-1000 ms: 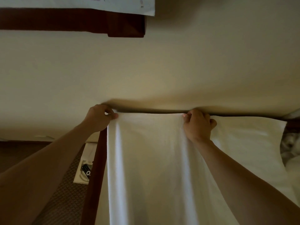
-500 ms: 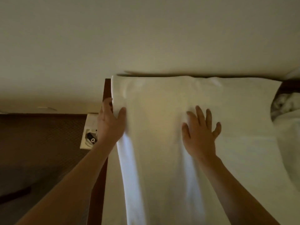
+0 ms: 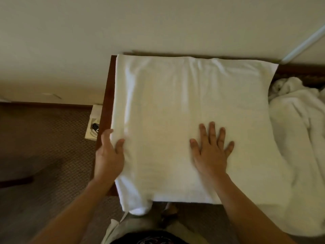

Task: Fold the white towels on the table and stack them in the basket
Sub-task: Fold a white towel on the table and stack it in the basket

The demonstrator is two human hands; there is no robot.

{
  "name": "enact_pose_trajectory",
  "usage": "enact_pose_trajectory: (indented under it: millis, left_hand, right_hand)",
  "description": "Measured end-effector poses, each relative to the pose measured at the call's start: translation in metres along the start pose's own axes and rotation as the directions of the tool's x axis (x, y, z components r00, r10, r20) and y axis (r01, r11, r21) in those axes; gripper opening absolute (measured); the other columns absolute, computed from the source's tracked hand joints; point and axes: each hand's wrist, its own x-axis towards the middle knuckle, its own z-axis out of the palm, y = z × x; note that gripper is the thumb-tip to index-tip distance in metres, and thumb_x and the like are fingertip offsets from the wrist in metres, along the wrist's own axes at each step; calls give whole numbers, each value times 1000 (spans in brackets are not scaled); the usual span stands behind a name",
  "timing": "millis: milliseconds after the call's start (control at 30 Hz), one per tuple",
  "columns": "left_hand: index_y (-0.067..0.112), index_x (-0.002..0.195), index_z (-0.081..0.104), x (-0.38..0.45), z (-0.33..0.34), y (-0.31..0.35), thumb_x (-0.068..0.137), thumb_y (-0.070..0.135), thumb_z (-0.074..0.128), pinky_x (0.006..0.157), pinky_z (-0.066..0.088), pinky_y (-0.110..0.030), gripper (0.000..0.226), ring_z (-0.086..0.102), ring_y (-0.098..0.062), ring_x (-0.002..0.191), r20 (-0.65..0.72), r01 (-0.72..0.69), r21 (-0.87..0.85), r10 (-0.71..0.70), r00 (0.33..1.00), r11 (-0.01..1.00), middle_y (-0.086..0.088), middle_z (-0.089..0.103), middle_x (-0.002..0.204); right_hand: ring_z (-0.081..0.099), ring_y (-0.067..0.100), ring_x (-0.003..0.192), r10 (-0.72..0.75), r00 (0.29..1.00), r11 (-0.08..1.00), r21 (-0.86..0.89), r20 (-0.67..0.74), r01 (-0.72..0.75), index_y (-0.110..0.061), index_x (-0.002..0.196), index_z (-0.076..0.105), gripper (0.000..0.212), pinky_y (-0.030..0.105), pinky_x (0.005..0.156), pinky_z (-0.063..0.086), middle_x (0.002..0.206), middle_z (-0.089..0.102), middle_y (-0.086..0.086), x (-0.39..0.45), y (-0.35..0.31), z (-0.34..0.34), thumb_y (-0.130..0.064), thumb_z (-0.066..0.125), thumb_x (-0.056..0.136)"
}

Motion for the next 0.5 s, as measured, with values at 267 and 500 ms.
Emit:
enact_pose_trajectory:
  millis: [267, 500]
  left_hand:
    - [20, 145, 33, -23, -11, -26, 106, 46, 44, 84, 48, -53, 48, 60, -41, 106, -146, 11, 156, 12, 989, 988, -17, 63, 121]
    - [21, 143, 29, -78, -8, -70, 103, 52, 43, 70, 45, -47, 53, 65, -45, 97, -124, -19, 335, 64, 990, 942, -22, 63, 121]
  right_hand:
    - [-20, 29, 156, -91, 996, 994, 67, -19, 92, -35, 163, -3, 66, 68, 119, -10, 170, -21, -6, -9, 7, 1, -60, 15, 104]
    - [-20, 25, 156, -319, 947, 944, -77, 27, 320, -43, 160, -10, 65, 68, 120, -6, 169, -20, -11, -81, 29, 30, -66, 5, 101]
